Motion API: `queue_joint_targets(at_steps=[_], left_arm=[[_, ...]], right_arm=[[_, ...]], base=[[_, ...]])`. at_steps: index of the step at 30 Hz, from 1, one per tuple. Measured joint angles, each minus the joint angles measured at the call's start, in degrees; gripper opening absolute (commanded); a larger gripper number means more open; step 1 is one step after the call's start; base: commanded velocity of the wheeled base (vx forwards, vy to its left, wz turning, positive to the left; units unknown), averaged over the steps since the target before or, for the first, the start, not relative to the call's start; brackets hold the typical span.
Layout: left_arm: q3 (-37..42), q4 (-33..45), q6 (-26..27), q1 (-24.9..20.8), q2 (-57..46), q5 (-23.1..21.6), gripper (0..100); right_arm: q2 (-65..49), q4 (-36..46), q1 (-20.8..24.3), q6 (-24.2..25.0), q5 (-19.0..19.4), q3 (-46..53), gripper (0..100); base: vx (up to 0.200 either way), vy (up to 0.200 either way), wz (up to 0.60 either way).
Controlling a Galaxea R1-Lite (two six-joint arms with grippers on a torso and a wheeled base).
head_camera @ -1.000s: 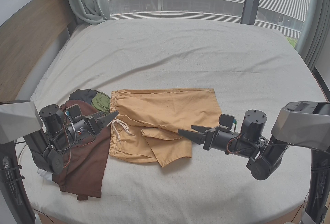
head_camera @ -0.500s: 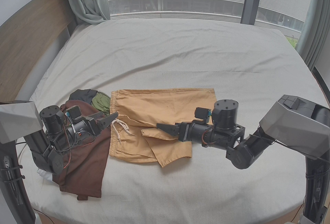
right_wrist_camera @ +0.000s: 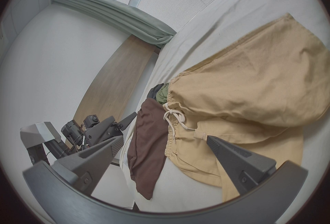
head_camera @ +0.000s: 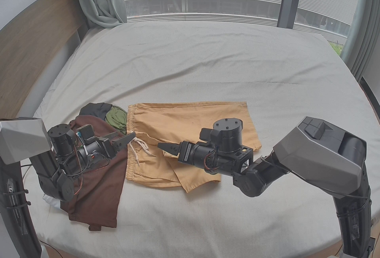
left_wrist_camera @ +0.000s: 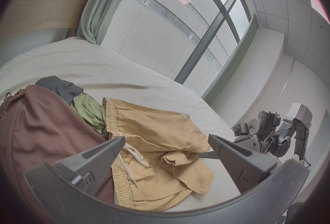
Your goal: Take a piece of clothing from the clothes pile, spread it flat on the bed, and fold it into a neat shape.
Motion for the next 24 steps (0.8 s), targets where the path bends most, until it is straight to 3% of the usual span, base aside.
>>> queue_joint_targets(at_steps=[15, 24], left_arm=[[-0.1, 0.0, 0.0, 0.3, 0.5, 0.0, 100], [-0.2, 0.0, 0.0, 0.4, 0.9, 0.0, 100]], right_arm=[[5.8, 0.3, 1.5, 10.5, -0.9, -4.3, 100], [10.1, 1.6, 1.3, 15.5, -4.5, -10.8, 100]], base=[[0.000, 0.000, 0.00], [0.000, 0.000, 0.00]])
